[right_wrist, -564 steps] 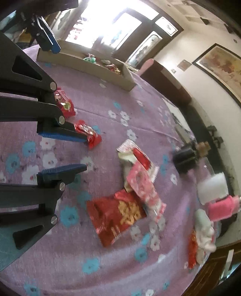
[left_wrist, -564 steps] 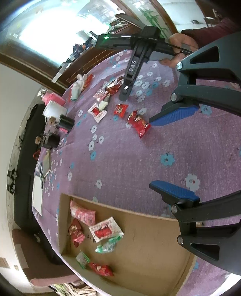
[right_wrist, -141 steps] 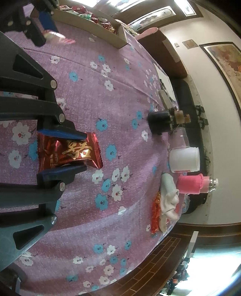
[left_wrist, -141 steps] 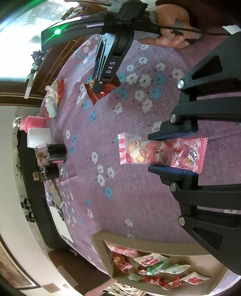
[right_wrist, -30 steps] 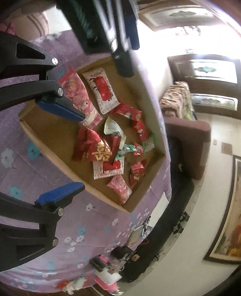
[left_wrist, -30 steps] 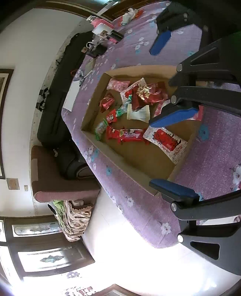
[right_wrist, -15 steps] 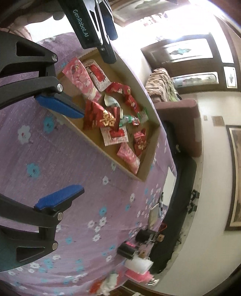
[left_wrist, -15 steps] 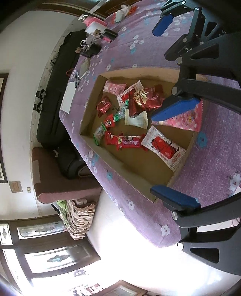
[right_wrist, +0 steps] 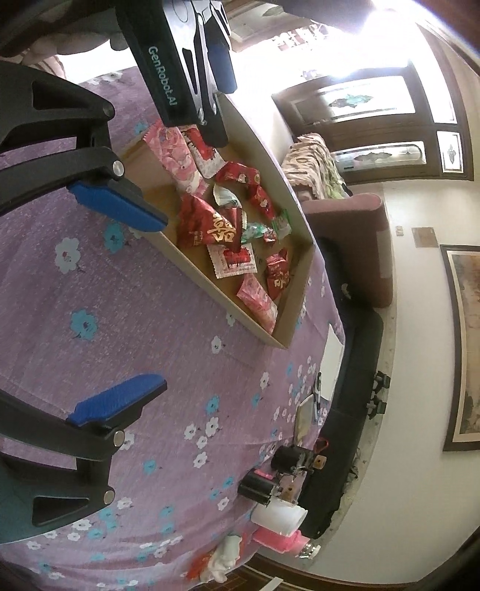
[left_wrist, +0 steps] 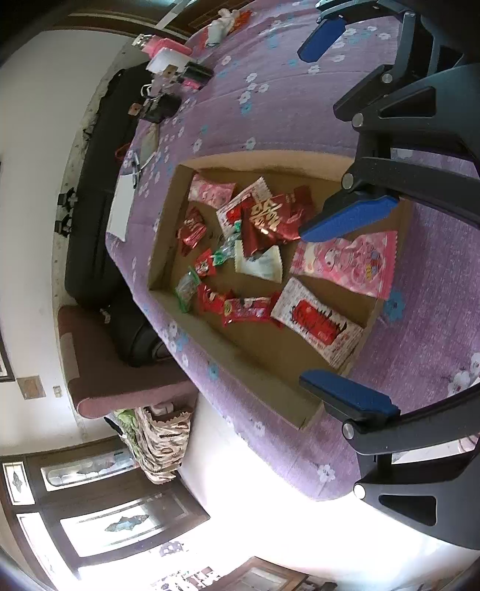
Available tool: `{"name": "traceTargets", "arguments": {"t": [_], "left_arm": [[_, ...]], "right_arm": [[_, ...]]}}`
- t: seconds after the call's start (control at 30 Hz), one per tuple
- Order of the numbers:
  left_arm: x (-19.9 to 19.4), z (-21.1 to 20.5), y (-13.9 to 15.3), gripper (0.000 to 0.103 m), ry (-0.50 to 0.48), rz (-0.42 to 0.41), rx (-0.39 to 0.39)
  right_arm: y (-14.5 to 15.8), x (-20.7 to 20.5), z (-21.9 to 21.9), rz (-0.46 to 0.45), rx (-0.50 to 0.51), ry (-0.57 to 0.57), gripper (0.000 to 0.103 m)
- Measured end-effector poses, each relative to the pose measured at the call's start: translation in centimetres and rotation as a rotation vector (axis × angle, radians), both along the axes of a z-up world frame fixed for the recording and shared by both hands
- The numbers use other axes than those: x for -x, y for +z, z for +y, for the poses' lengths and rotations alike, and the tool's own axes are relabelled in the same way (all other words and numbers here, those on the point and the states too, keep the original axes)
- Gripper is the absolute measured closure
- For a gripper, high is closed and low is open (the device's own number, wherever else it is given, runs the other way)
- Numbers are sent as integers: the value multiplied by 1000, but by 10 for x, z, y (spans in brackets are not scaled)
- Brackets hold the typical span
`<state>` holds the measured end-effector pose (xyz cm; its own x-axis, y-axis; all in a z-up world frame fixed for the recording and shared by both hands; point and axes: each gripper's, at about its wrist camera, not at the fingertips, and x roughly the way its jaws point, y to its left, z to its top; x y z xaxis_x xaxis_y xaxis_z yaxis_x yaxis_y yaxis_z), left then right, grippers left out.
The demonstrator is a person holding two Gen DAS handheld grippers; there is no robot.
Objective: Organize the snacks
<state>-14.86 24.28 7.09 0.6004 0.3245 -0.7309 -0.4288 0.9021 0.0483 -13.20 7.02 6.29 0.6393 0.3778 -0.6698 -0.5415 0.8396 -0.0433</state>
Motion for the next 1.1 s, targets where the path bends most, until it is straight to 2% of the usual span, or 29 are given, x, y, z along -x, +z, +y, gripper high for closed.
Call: {"name": "traceTargets", "arguments": {"t": [0.7, 1.1], "left_arm": [[-9, -11, -11, 31, -39, 50, 37], [-1, -4, -6, 31, -22, 10, 40]], "right_arm": [[-7, -5, -14, 28, -5, -36, 21], [-6, 0, -7, 12, 17, -32, 21]]}}
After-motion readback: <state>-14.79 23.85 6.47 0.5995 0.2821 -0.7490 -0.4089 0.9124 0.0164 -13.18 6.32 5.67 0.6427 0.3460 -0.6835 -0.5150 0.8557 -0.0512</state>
